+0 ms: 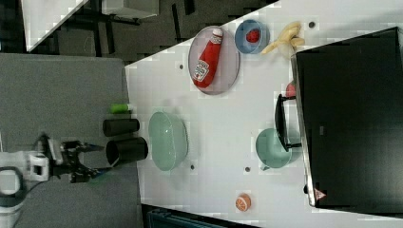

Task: Drag strainer left to right.

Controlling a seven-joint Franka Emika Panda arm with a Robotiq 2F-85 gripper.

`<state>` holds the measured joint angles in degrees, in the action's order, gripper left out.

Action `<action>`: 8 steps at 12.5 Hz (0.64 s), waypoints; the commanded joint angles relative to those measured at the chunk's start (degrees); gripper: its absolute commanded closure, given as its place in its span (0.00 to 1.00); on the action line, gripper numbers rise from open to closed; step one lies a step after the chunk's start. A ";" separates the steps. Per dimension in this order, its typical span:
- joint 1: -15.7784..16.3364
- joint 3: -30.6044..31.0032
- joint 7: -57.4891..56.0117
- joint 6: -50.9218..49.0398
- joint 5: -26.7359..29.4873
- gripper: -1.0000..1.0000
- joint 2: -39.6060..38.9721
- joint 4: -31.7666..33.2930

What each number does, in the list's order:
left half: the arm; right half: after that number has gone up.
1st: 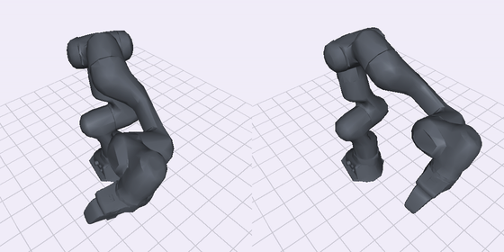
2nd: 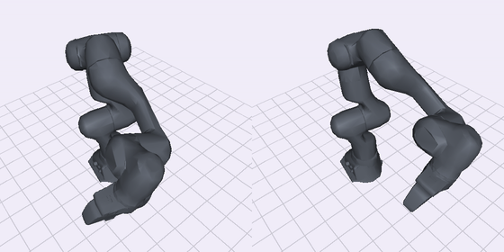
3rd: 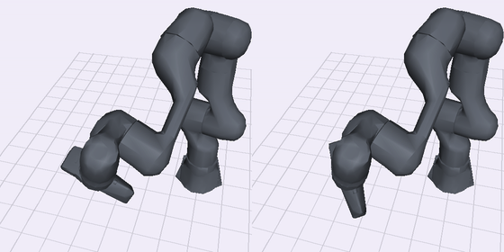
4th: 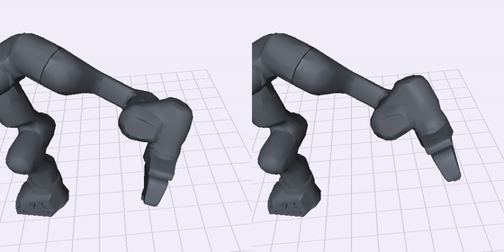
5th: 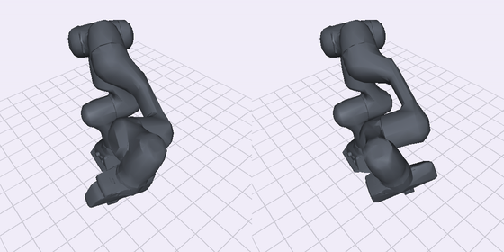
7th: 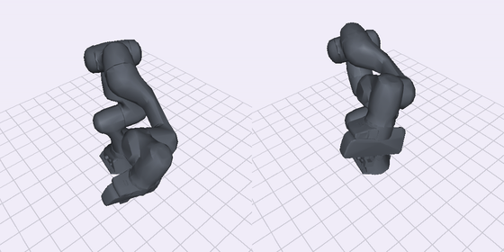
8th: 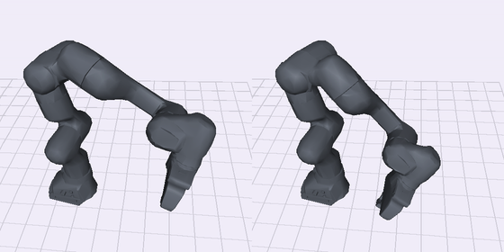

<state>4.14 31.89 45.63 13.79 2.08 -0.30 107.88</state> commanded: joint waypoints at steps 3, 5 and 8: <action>-0.89 1.29 28.61 18.06 -2.63 0.00 -4.91 8.38; -0.49 1.30 29.51 26.19 -2.64 0.00 -8.88 12.00; 0.01 0.99 30.69 34.10 -2.64 0.00 -15.59 13.86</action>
<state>4.50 33.54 71.28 46.25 -0.79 -15.22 120.52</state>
